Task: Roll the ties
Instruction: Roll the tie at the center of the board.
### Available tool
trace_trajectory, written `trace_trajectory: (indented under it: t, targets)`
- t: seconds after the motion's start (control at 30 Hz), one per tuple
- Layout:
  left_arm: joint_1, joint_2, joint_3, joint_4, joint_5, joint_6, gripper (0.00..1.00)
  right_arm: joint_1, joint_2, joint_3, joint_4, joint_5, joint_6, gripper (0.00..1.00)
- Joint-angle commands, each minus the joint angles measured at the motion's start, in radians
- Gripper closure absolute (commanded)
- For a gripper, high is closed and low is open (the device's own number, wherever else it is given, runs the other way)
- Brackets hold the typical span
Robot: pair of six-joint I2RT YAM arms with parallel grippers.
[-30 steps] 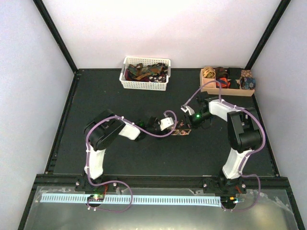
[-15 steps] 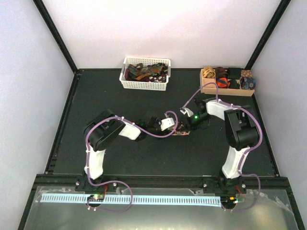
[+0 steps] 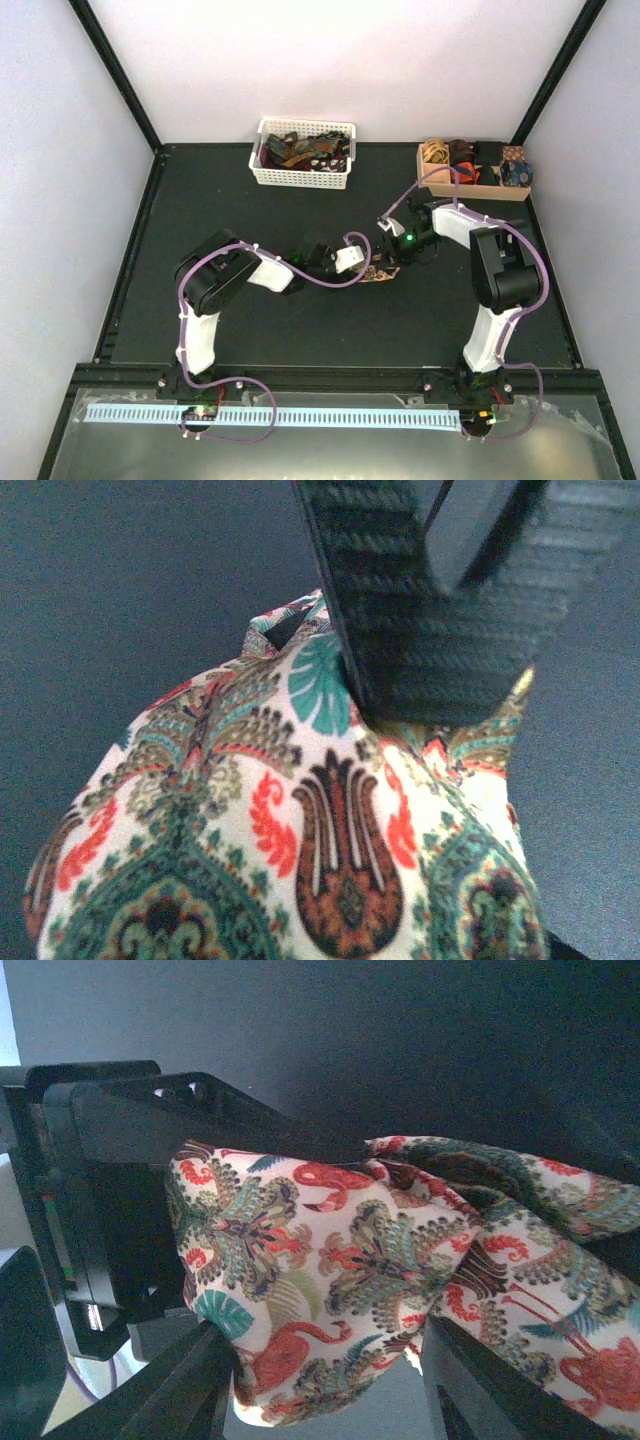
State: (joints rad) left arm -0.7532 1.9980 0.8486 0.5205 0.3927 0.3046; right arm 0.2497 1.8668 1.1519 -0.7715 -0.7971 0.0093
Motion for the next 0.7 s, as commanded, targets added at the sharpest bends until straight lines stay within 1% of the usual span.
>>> trace_trajectory:
  t: [0.0, 0.07, 0.13, 0.2, 0.27, 0.4, 0.5, 0.57, 0.67]
  targets:
    - [-0.017, 0.037, -0.016, -0.169, -0.029, 0.031, 0.53, 0.026, 0.014, 0.011, 0.026, -0.041, 0.016, 0.44]
    - [-0.017, 0.038, -0.016, -0.169, -0.028, 0.029, 0.53, 0.028, 0.015, 0.015, 0.007, -0.070, 0.001, 0.39]
    - [-0.017, 0.037, -0.018, -0.169, -0.028, 0.028, 0.53, 0.028, 0.004, 0.026, -0.026, -0.081, -0.020, 0.29]
    - [-0.018, 0.036, -0.019, -0.170, -0.028, 0.029, 0.53, 0.027, -0.017, 0.033, -0.054, -0.066, -0.039, 0.27]
    - [-0.018, 0.037, -0.020, -0.170, -0.029, 0.030, 0.53, 0.025, -0.036, 0.037, -0.068, -0.028, -0.039, 0.28]
    - [-0.018, 0.041, -0.020, -0.167, -0.029, 0.030, 0.53, 0.008, -0.038, 0.053, -0.100, 0.035, -0.045, 0.35]
    - [-0.018, 0.041, -0.024, -0.168, -0.030, 0.030, 0.53, -0.004, -0.045, 0.073, -0.109, 0.070, -0.045, 0.36]
    - [-0.020, 0.041, -0.024, -0.169, -0.029, 0.031, 0.53, -0.005, -0.059, 0.084, -0.106, 0.065, -0.038, 0.36]
    - [-0.020, 0.044, -0.024, -0.168, -0.030, 0.031, 0.53, 0.003, -0.065, 0.075, -0.065, 0.017, 0.000, 0.37]
